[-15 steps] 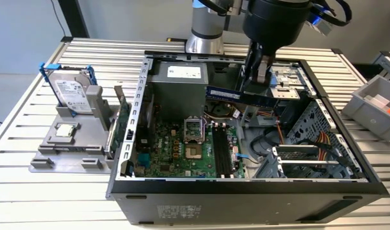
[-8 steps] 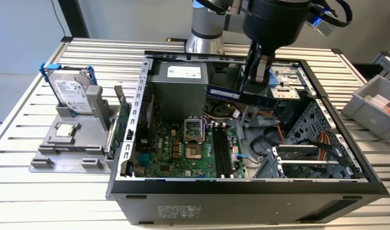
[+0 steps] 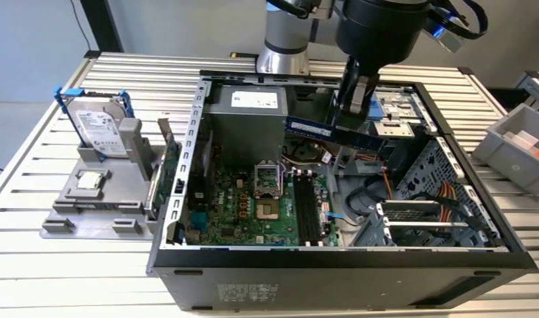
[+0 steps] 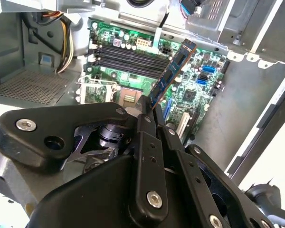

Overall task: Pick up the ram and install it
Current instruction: 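Pick up the ram and move it above insertion slot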

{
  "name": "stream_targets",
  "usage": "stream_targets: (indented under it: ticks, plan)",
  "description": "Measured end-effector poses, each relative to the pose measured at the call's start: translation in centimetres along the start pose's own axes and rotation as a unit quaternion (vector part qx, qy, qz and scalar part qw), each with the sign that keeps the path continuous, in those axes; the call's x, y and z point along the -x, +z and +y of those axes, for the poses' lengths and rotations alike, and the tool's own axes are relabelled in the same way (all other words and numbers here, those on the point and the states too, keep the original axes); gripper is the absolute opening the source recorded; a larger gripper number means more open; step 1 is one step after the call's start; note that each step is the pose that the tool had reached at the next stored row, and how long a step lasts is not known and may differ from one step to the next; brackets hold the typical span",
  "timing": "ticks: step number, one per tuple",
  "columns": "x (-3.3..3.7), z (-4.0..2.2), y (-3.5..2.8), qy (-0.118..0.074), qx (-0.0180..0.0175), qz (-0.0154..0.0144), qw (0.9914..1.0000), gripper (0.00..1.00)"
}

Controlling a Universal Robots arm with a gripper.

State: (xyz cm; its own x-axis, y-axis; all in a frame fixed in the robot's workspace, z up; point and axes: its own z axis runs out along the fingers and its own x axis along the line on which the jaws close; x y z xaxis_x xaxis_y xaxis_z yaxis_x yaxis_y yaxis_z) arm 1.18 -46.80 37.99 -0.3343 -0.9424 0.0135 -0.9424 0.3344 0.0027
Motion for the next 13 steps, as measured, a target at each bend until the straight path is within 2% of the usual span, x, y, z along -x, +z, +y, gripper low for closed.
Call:
stream_targets:
  ticks: [7, 13]
  plan:
    - [0.0, 0.0, -0.01, 0.02, 0.0003, 0.0, 0.99979, 0.0]
    - [0.0, 0.0, -0.01, 0.038, 0.0005, 0.0, 0.99928, 0.0]
